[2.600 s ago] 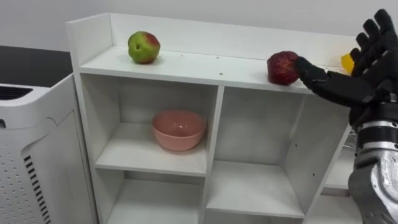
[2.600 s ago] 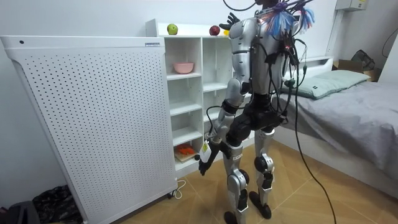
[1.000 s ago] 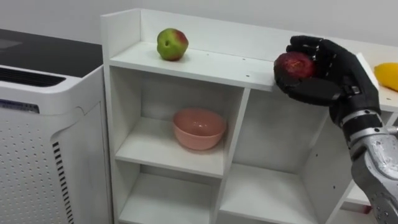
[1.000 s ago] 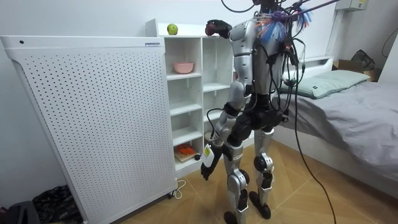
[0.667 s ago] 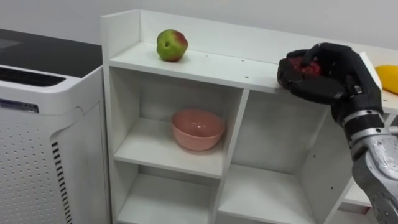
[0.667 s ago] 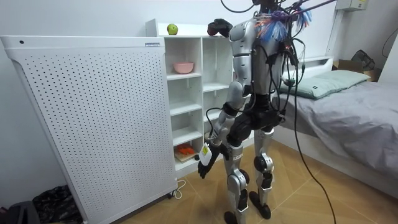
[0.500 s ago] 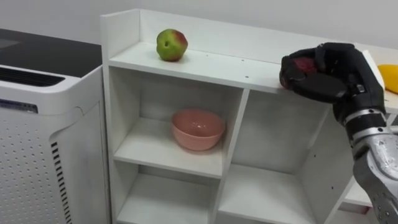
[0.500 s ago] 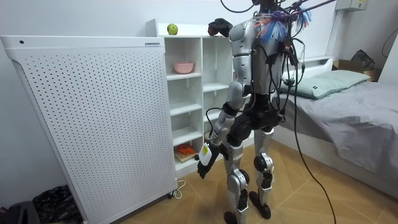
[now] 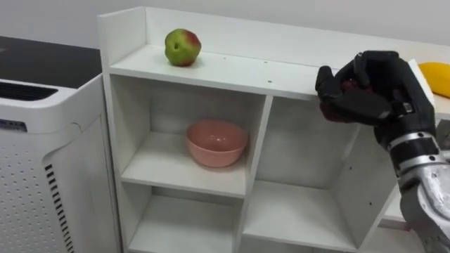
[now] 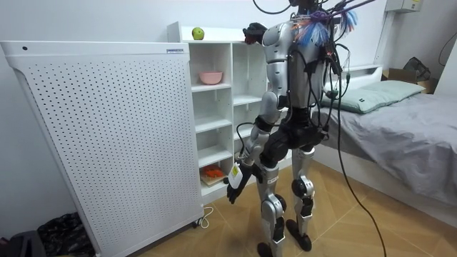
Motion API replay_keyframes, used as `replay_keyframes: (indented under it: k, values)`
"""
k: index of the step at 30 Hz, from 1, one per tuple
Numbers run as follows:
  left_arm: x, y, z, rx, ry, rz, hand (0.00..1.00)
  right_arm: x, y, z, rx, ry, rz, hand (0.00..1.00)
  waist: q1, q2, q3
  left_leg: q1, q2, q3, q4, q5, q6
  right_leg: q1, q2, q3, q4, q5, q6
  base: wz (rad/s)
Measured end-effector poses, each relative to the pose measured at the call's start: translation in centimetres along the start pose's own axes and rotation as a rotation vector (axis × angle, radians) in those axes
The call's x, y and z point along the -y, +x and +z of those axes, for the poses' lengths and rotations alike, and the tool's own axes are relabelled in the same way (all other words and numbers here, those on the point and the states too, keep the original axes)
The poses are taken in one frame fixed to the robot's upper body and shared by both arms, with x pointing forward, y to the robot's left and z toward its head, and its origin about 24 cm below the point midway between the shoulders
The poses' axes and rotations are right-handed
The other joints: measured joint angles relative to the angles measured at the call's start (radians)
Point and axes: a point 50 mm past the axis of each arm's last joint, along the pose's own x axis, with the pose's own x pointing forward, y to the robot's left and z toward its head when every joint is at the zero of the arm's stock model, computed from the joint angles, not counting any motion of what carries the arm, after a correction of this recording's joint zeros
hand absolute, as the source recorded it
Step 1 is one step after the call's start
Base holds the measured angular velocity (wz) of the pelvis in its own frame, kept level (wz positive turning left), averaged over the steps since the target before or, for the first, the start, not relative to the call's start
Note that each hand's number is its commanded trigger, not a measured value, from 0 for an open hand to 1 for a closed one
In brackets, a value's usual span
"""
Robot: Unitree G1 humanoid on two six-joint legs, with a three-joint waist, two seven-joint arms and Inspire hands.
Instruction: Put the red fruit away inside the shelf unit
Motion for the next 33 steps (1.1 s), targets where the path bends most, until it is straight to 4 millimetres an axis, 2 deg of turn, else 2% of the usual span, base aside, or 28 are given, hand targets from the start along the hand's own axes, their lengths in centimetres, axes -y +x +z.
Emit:
replay_keyframes:
  k: [5,9,12,17,19,21,22,25,28,31,33]
  values:
    - [0.4,-0.1,-0.2,-0.004,0.025,-0.010,0.00,-1.4,-0.3,1.0,0.029,0.147,0.055,1.00,-0.004,0.015,-0.0123,0.003,0.001,0.009,0.001,0.000,0.000,-0.002,0.001,0.009,0.001,0.001,-0.002,-0.06]
    - [0.5,0.0,0.3,0.009,0.030,-0.007,0.00,-3.0,-0.9,-0.2,-0.032,0.357,0.066,1.00,-0.003,0.018,-0.0102,0.009,0.002,0.011,0.004,0.000,0.000,0.005,-0.001,-0.001,0.001,0.003,-0.004,0.00]
    - [0.5,0.2,1.1,0.021,0.011,-0.012,0.00,-3.9,-1.5,-2.1,-0.115,0.510,0.066,1.00,-0.002,0.018,-0.0103,-0.023,0.001,0.010,0.014,0.001,0.001,-0.022,-0.001,-0.001,0.008,0.008,-0.006,0.00]
    - [0.9,0.5,3.1,0.054,0.004,-0.034,0.00,-5.7,-2.8,-6.6,-0.315,0.774,0.021,1.00,-0.002,0.040,-0.0014,-0.093,0.001,0.011,0.036,0.003,0.005,-0.080,-0.003,-0.004,0.008,0.030,-0.008,0.00]
    - [1.1,0.5,3.8,0.069,0.008,-0.033,0.00,-5.9,-3.4,-7.6,-0.368,0.863,-0.002,1.00,-0.002,0.046,-0.0024,-0.127,-0.001,0.013,0.040,0.010,0.008,-0.119,-0.008,-0.004,0.020,0.035,-0.008,0.00]
    - [1.1,0.6,4.4,0.074,-0.010,-0.037,0.00,-6.1,-4.0,-9.0,-0.424,0.981,-0.047,1.00,0.001,0.058,0.0029,-0.149,-0.005,0.017,0.043,0.025,0.010,-0.143,-0.013,-0.004,0.022,0.042,-0.009,-0.02]
    - [1.2,0.7,4.7,0.075,-0.023,-0.039,0.00,-6.1,-4.5,-10.2,-0.470,1.027,-0.089,1.00,0.000,0.068,0.0028,-0.166,-0.008,0.017,0.051,0.028,0.011,-0.168,-0.017,-0.004,0.036,0.042,-0.009,0.00]
    - [1.1,0.7,5.9,0.096,-0.089,-0.036,0.00,-6.1,-5.8,-12.4,-0.555,1.079,-0.172,1.00,0.007,0.080,0.0035,-0.236,-0.014,0.025,0.076,0.036,0.016,-0.259,-0.034,0.004,0.086,0.042,-0.010,-0.12]
    - [1.7,0.6,7.1,0.115,-0.118,-0.056,0.00,-5.8,-7.7,-15.0,-0.657,1.096,-0.270,1.00,0.021,0.092,0.0127,-0.279,-0.018,0.037,0.100,0.040,0.021,-0.314,-0.044,0.015,0.131,0.042,-0.010,-0.10]
    - [1.6,0.6,8.5,0.149,-0.130,-0.054,0.00,-5.5,-8.3,-15.8,-0.688,1.126,-0.322,1.00,0.029,0.103,0.0250,-0.352,-0.030,0.043,0.139,0.045,0.030,-0.400,-0.064,0.025,0.191,0.039,-0.012,-0.06]
    - [1.6,0.6,8.8,0.166,-0.137,-0.040,0.00,-5.4,-8.7,-16.2,-0.700,1.161,-0.358,1.00,0.030,0.101,0.0311,-0.396,-0.039,0.050,0.157,0.044,0.035,-0.458,-0.078,0.034,0.238,0.031,-0.012,-0.05]
